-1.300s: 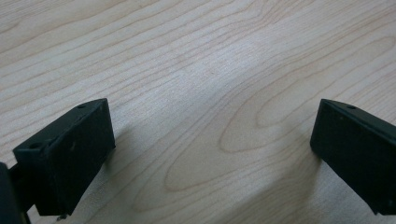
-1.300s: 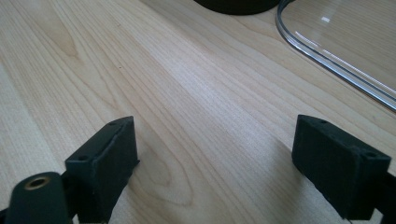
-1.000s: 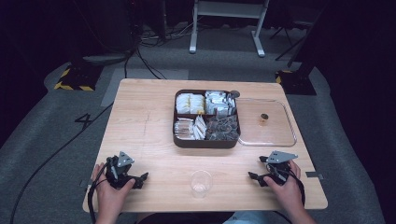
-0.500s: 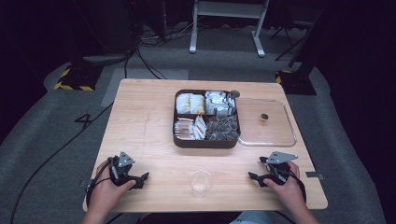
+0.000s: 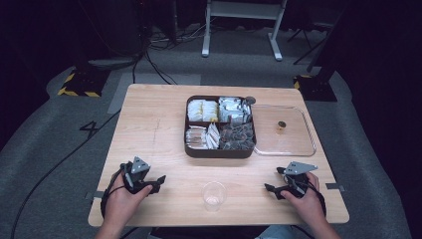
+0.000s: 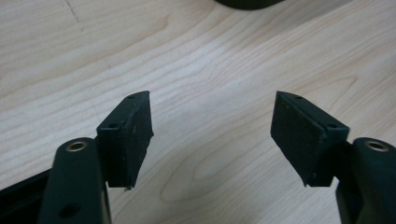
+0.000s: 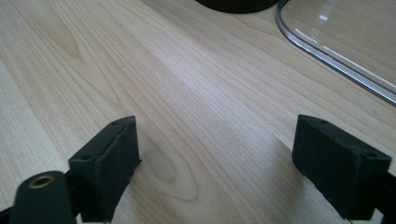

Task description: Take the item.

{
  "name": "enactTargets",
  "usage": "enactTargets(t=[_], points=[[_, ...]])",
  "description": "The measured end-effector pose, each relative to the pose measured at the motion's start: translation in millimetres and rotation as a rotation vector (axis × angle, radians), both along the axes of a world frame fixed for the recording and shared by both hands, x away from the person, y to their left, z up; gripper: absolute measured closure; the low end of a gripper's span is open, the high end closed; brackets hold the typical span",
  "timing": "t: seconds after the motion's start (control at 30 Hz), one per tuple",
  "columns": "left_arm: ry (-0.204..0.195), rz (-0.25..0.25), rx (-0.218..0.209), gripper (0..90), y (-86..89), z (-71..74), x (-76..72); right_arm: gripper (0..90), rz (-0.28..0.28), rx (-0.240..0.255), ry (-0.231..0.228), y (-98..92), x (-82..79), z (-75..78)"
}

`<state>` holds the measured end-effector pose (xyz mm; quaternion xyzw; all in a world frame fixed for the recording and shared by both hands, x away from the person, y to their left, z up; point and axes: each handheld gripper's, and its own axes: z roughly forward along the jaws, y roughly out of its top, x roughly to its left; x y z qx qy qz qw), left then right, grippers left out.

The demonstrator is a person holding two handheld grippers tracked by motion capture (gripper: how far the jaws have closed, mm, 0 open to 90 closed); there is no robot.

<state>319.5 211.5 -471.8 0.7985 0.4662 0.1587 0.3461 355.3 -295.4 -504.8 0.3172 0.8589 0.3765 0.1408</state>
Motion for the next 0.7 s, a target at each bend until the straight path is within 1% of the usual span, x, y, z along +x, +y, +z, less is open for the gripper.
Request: enactTargets(t=[0.07,0.1,0.13,0.17,0.2,0.3,0.37,0.4,0.43,0.47,0.5,0.53,0.57,0.6,0.7], points=[[0.023,-0.017,-0.003,36.0,-6.0,6.0,1.2,14.9,0.0,0.0,0.0,0.0,0.1,0.0],[0.017,-0.019,-0.008,35.5,-9.5,9.3,1.5,14.9,0.0,0.0,0.0,-0.1,0.1,0.0],[-0.004,-0.035,0.003,35.4,-15.8,17.1,2.6,14.9,0.001,0.0,0.001,-0.1,0.2,0.1],[-0.004,-0.035,0.003,35.4,-15.8,17.1,2.6,14.9,0.001,0.0,0.001,-0.1,0.2,0.1],[-0.009,-0.042,0.003,35.4,-18.8,20.8,3.2,14.9,0.0,0.0,0.0,0.0,0.1,0.1],[-0.023,-0.052,-0.02,35.7,-26.8,29.5,8.1,14.9,0.0,-0.001,0.001,0.0,0.1,0.1],[-0.028,-0.063,-0.013,36.0,-33.9,35.9,15.5,14.9,0.001,-0.001,0.001,0.0,0.1,0.1],[-0.028,-0.063,-0.013,36.0,-33.9,35.9,15.5,14.9,0.001,-0.001,0.001,0.0,0.1,0.1],[-0.028,-0.081,-0.018,36.0,-37.8,38.5,19.4,14.9,0.001,-0.001,0.001,0.0,0.1,0.1],[-0.021,-0.101,-0.033,36.0,-40.7,40.2,23.1,14.9,0.001,0.0,0.001,0.0,0.1,0.1],[-0.003,-0.115,-0.056,35.9,-43.9,41.8,26.6,14.9,0.001,-0.001,0.0,-0.1,0.1,0.1],[0.0,-0.123,-0.065,35.9,-46.3,43.3,29.0,15.0,0.001,-0.002,0.0,-0.1,0.2,0.1],[-0.004,-0.13,-0.08,35.9,-50.3,45.6,32.7,15.0,0.001,0.0,0.002,-0.2,0.2,0.1],[-0.011,-0.131,-0.085,35.9,-53.4,47.6,35.1,15.0,0.001,0.0,0.002,-0.2,0.2,0.1],[-0.046,-0.122,-0.077,33.7,-61.1,52.9,42.9,16.5,-0.004,0.004,0.0,-0.5,0.2,0.2]])
